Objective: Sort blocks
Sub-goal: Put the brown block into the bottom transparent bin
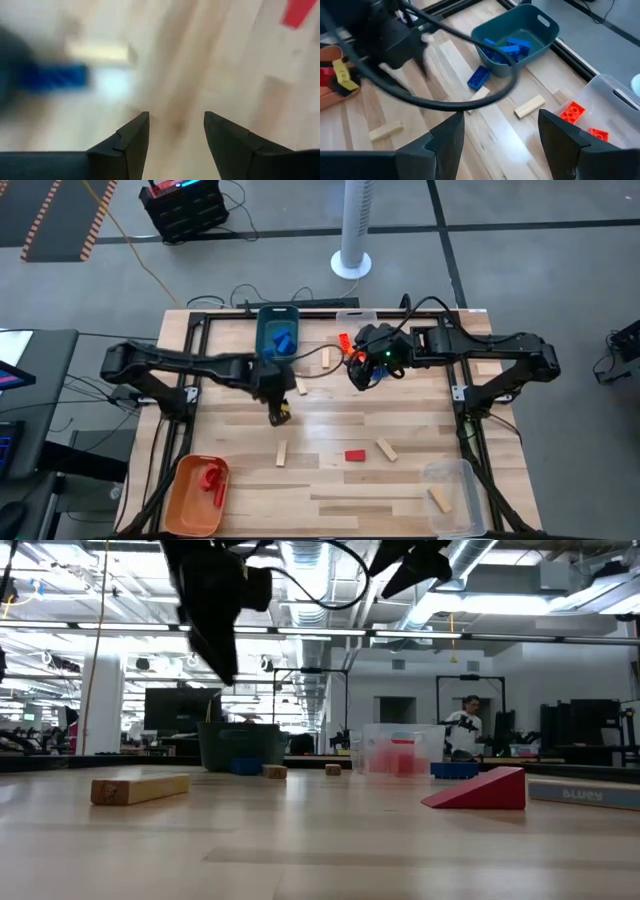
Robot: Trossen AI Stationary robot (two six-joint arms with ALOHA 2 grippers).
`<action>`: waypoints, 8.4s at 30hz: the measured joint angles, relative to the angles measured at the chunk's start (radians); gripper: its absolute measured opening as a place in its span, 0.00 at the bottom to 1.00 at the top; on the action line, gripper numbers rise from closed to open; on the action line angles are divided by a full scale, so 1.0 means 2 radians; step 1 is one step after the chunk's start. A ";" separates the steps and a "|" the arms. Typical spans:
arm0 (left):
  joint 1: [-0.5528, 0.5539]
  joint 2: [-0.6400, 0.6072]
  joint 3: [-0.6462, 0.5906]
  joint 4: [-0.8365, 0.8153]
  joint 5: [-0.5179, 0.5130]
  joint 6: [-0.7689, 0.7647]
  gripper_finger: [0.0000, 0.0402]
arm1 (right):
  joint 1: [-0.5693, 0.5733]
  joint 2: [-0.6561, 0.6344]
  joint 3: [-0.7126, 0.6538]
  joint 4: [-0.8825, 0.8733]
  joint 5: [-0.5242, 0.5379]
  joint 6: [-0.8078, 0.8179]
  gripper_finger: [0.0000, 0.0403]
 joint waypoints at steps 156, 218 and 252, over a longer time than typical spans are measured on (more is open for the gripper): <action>-0.045 -0.133 -0.019 0.385 -0.156 0.057 0.68 | 0.206 -0.072 0.000 -0.216 -0.207 0.104 0.19; -0.030 -0.133 -0.019 0.328 -0.156 0.063 0.68 | 0.576 -0.072 -0.280 0.021 -0.180 0.853 0.59; 0.016 -0.214 -0.019 0.127 -0.055 0.028 0.68 | 0.204 0.142 -0.163 -0.063 -0.147 0.384 0.53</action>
